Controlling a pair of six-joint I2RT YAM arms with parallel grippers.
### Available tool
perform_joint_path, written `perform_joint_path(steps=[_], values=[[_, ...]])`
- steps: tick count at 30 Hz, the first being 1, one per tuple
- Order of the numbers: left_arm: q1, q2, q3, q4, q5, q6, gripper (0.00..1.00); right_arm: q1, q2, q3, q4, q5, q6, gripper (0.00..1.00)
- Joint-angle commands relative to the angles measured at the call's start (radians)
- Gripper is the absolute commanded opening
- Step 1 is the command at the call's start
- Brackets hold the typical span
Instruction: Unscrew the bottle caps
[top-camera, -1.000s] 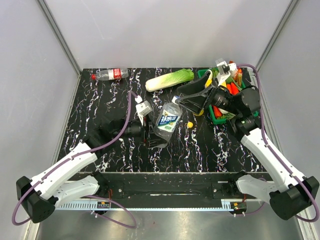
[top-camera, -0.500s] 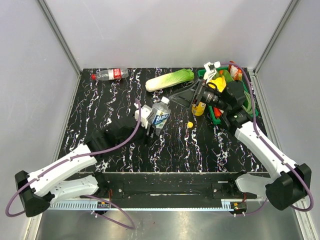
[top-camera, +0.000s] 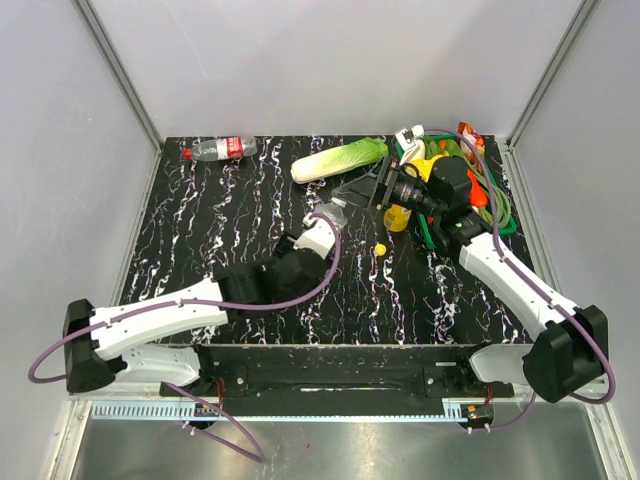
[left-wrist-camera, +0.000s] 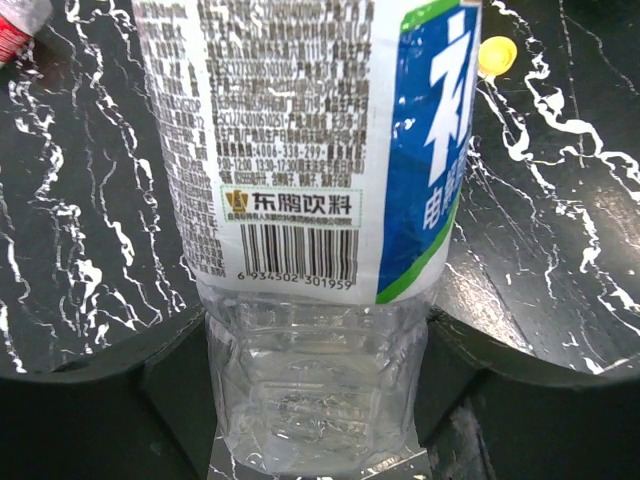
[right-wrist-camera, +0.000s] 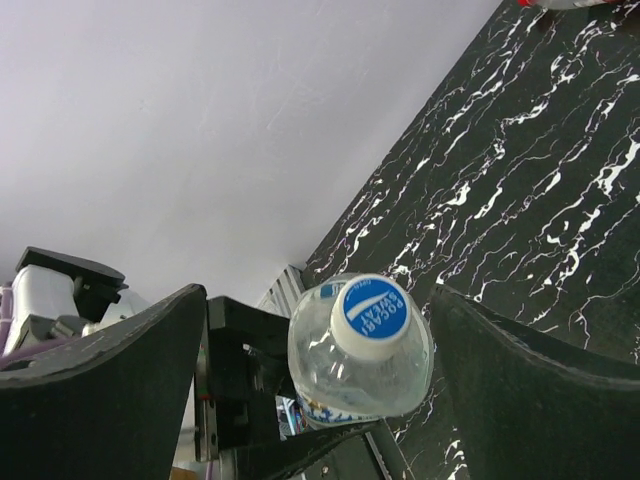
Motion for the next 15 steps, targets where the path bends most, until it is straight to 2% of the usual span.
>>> perform_joint_path(steps=[1,4,10,15], values=[[-0.044,0.044,0.091,-0.014,-0.157,-0.002,0.11,0.005,0.01,0.047,-0.005,0.033,0.015,0.94],[-0.054,0.065,0.105,-0.016,-0.169,0.0,0.1,0.006,0.008,0.039,-0.008,0.05,0.035,0.89],[-0.062,0.084,0.116,-0.016,-0.168,0.005,0.1,0.006,0.011,0.01,0.051,0.044,0.084,0.68],[-0.064,0.098,0.127,-0.031,-0.176,0.008,0.1,0.006,0.016,-0.005,0.096,0.034,0.124,0.57]])
